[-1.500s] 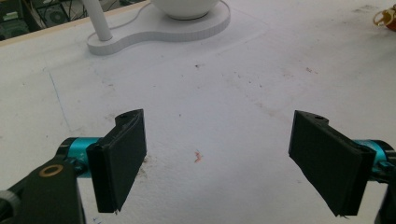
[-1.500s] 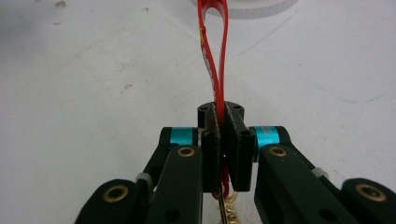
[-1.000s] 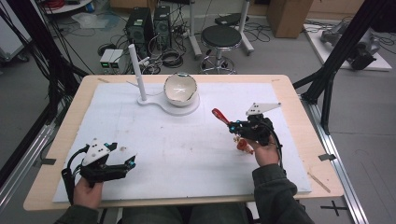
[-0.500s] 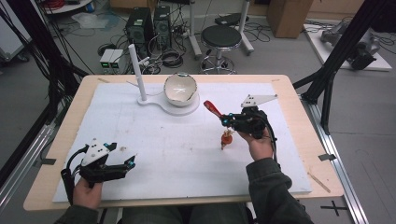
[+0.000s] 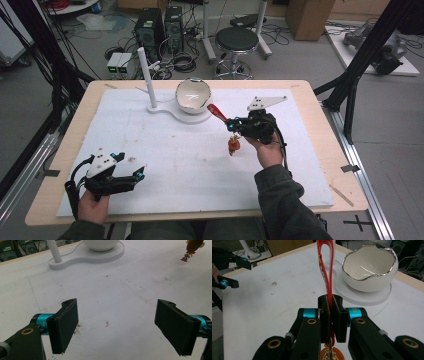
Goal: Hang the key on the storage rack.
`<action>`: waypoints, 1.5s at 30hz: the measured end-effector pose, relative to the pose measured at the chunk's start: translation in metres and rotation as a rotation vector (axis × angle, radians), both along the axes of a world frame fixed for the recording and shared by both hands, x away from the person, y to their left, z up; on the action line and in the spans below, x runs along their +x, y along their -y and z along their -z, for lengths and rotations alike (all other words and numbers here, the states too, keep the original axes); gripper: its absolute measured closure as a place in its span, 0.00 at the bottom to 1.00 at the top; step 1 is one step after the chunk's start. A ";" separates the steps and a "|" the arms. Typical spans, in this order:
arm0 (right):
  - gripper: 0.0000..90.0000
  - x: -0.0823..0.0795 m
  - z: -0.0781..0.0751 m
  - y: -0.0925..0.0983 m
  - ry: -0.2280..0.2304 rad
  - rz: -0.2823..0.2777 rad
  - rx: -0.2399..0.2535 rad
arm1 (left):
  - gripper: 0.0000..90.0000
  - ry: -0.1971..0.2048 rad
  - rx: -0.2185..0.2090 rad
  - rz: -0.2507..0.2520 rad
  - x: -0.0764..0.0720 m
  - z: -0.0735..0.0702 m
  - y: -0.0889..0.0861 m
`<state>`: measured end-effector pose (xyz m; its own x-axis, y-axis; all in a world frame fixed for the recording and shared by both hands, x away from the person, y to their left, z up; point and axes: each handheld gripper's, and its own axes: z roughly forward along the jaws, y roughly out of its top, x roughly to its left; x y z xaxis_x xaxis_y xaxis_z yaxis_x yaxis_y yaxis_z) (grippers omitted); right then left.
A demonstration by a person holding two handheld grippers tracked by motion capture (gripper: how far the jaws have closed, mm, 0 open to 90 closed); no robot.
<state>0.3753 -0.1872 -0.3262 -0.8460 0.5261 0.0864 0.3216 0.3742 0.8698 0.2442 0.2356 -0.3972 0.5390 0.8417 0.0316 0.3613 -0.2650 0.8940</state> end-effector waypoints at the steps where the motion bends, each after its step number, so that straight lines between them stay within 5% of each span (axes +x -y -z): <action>1: 0.95 0.001 0.000 -0.002 0.006 -0.003 0.002 | 0.22 0.002 -0.001 -0.002 0.000 0.000 0.000; 45: 0.95 0.022 -0.021 -0.061 0.033 -0.076 0.037 | 0.22 0.002 0.002 -0.004 0.000 0.000 0.000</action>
<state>0.3970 -0.1261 -0.3056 -0.8860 0.4574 0.0764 0.2648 0.3637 0.8931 0.2440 0.2356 -0.3970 0.5360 0.8435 0.0346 0.3606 -0.2659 0.8940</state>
